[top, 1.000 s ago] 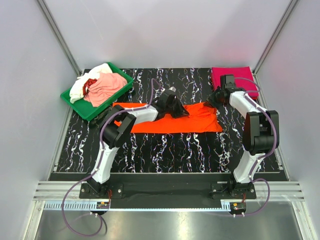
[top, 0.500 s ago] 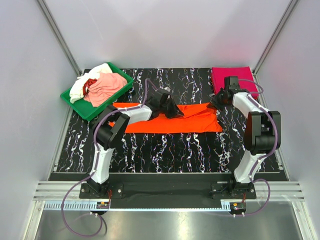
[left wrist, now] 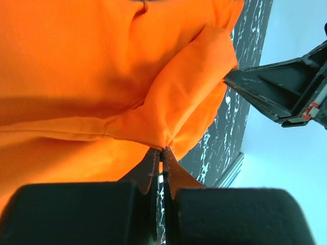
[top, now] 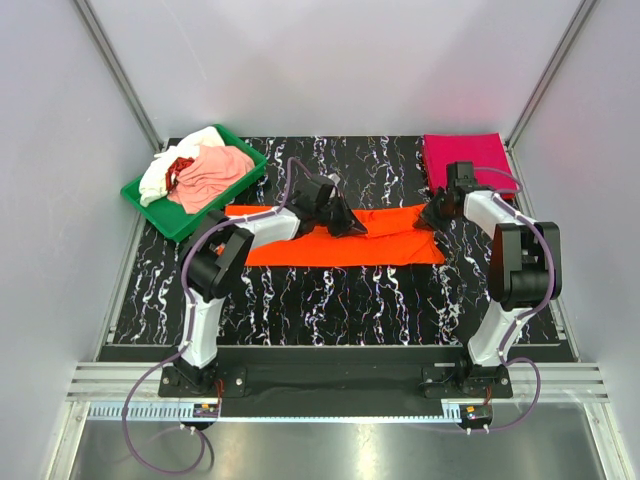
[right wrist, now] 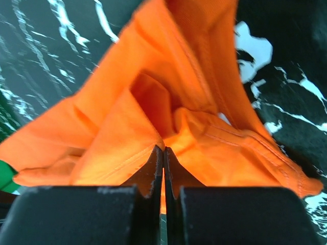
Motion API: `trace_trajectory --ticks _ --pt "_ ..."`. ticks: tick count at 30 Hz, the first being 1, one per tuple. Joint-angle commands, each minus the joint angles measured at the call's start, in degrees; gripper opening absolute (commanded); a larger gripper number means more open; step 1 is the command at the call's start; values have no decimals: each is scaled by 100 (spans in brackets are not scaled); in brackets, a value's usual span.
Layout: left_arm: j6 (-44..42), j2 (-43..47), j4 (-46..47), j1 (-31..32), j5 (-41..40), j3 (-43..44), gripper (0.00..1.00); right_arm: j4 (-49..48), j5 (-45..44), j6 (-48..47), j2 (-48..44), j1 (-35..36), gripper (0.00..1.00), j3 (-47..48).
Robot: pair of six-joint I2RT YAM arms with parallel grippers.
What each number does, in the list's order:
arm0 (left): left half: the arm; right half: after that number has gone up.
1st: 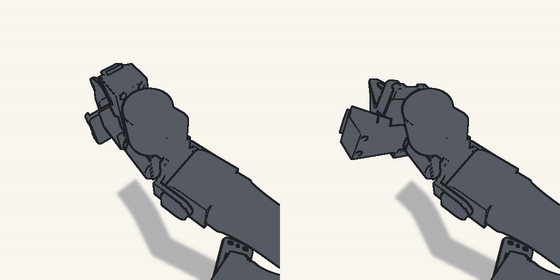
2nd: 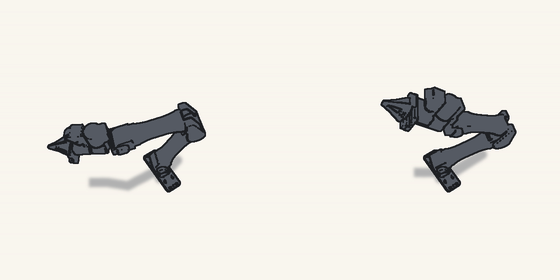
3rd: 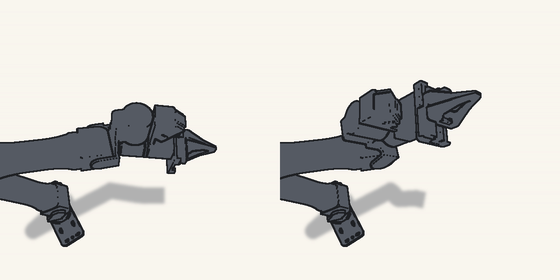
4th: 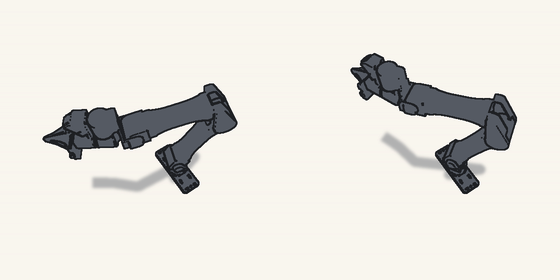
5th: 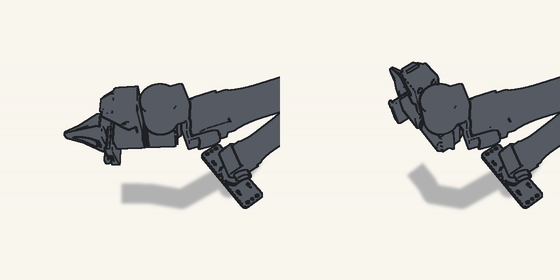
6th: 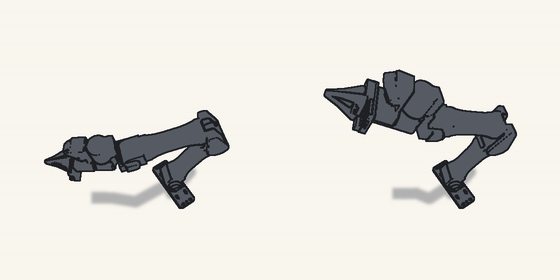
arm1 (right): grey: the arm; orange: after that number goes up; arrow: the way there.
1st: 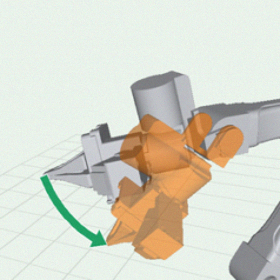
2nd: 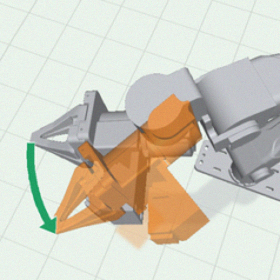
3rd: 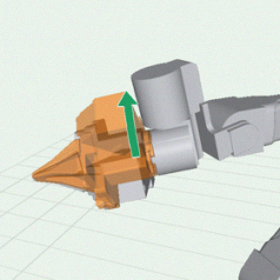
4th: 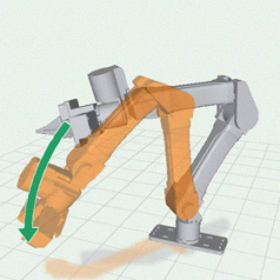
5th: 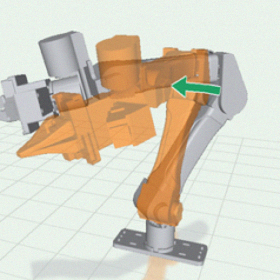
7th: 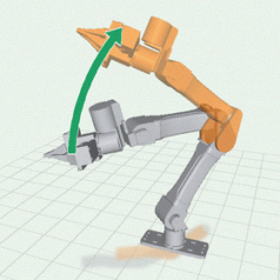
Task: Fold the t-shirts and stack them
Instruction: Fold the tshirt
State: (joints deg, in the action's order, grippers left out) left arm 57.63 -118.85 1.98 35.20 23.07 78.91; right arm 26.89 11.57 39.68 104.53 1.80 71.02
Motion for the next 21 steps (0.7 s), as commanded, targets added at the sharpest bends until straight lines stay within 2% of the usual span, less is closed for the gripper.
trace_trajectory --ticks 1,3,4,6,7,9,10,12,15,21 --pt "-120 161 -154 -4 189 -69 0 97 -138 -215 -319 -13 5 -150" --pt "-120 99 -154 13 198 -87 0 97 -147 -302 -293 -5 8 -185" --pt "-146 20 -171 13 207 -78 1 97 -164 -338 -293 -13 14 -177" --pt "-207 -68 -380 13 224 71 11 114 -199 -391 -337 -22 20 -142" --pt "-399 -138 -835 13 181 176 21 245 -225 -417 -398 -13 23 -115" --pt "-690 -121 -1364 31 -160 492 30 535 -339 -452 -468 -13 28 95" --pt "-926 27 -1854 22 -354 572 32 771 -427 -461 -547 -13 28 157" --pt "-1095 256 -2069 4 -810 625 35 905 -454 -479 -644 -13 29 315" --pt "-1262 520 -2184 -31 -971 774 38 818 -200 -435 -724 -5 26 403" --pt "-1561 20 -2096 4 -295 1477 41 -104 679 -382 -206 153 21 413"
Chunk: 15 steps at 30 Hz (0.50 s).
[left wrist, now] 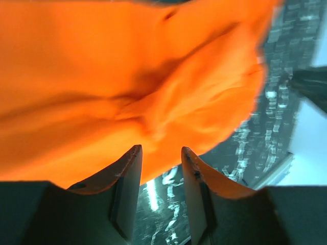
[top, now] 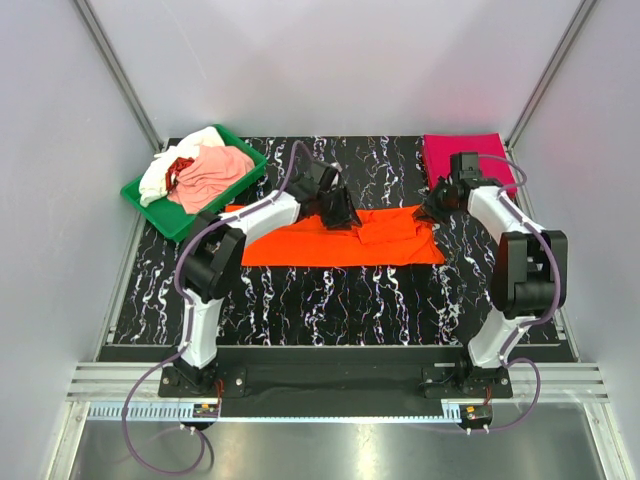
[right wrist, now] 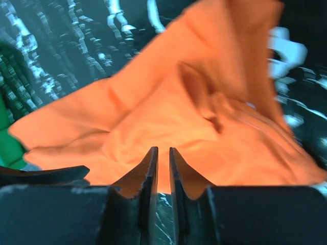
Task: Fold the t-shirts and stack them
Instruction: Fold the tshirt
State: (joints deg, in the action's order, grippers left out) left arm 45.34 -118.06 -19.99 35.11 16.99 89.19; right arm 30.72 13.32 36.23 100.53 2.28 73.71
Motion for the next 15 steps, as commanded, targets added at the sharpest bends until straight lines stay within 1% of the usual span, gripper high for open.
trace_trajectory --ticks 1,3,5,6,7,9,10,13,15 --pt "-350 -190 100 13 322 468 42 -732 653 -19 378 106 20 100" --pt "-359 -261 100 -22 192 372 43 -944 715 -72 581 97 20 56" --pt "-307 -165 100 -109 -63 -40 43 -1024 471 -238 871 97 21 38" --pt "-254 -60 100 -162 -369 -242 43 -1015 356 -326 959 97 20 47" --pt "-210 211 126 -215 -485 -618 45 -989 86 -370 1090 105 20 12" --pt "-262 502 144 -373 -714 -884 46 -971 -110 -476 1170 88 20 -32" --pt "-393 738 136 -443 -715 -1016 47 -971 -206 -502 1179 88 20 -58" --pt "-604 1029 -39 -777 -636 -1079 47 -963 -242 -608 1048 97 20 -24" --pt "-702 1118 -128 -1058 -627 -1149 48 -875 -216 -643 873 97 21 29"
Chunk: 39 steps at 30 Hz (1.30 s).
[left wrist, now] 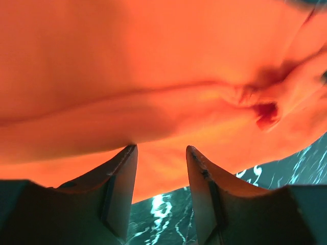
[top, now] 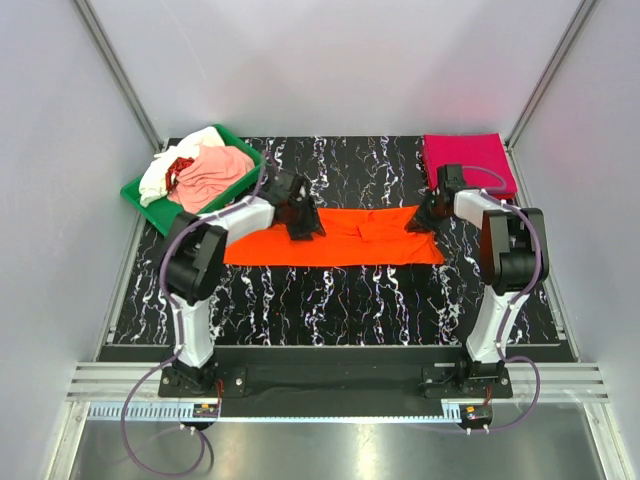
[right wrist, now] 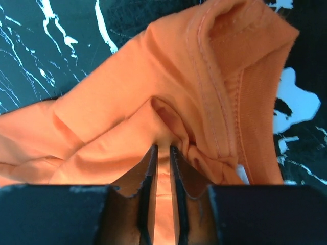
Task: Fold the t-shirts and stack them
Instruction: Fold the tshirt
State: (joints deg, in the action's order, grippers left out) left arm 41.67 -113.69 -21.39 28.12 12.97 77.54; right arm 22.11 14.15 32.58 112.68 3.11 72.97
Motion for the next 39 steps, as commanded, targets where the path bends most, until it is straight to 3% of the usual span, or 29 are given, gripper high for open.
trace_trajectory --ticks 1,9,16,25,28,30,39 --pt "-422 716 -75 -455 -251 -71 48 143 -264 -287 -561 14 22 164" --pt "-554 874 -270 -896 -515 -968 47 1471 -1160 784 -1556 -100 27 -247" --pt "-564 989 -252 -896 -787 -1364 47 1235 -1547 1391 -2303 -171 26 -1424" --pt "-441 1402 -173 -878 -989 -2014 46 725 -2443 1296 -1909 -250 24 -1883" --pt "-379 1595 -85 -887 -1016 -2330 46 549 -2523 1251 -1689 -259 15 -1918" --pt "-309 1701 -41 -878 -1007 -2524 46 488 -2523 1233 -1548 -285 0 -1909" --pt "569 2825 152 -500 -1139 -3377 49 374 -2918 830 -1469 -276 0 -1717"
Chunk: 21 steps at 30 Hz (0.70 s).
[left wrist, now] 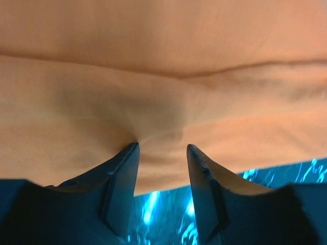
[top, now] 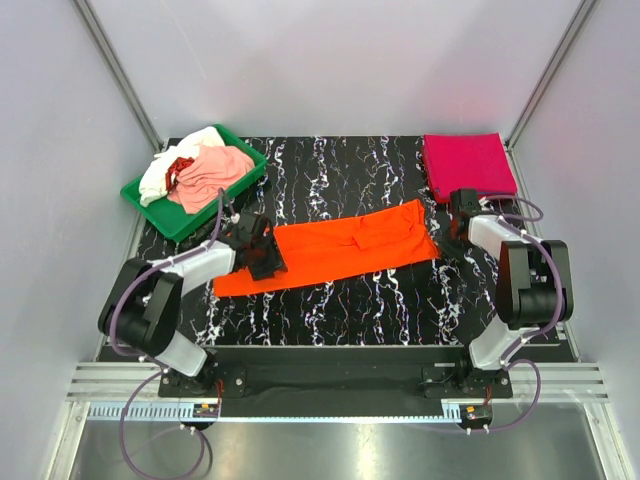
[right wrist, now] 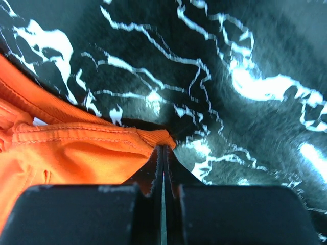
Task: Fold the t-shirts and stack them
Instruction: Fold the tshirt
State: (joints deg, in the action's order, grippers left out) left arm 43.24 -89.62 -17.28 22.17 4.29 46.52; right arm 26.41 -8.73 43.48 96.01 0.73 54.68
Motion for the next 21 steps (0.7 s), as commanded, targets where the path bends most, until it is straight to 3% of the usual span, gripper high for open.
trace_trajectory --ticks 1,5,12,16,21 --pt "456 541 -259 85 -263 -284 49 -75 -612 -375 199 -38 0 174" --pt "527 1174 -346 94 8 -57 53 -137 -447 -735 366 -38 2 596" --pt "-746 1360 -723 15 1230 1200 58 715 222 -913 411 -38 29 1668" --pt "-1309 1360 -1049 -108 1784 1614 60 874 871 -526 -64 -38 30 1564" --pt "-1818 1430 -1208 -239 1680 1702 60 401 1391 343 -223 295 31 1257"
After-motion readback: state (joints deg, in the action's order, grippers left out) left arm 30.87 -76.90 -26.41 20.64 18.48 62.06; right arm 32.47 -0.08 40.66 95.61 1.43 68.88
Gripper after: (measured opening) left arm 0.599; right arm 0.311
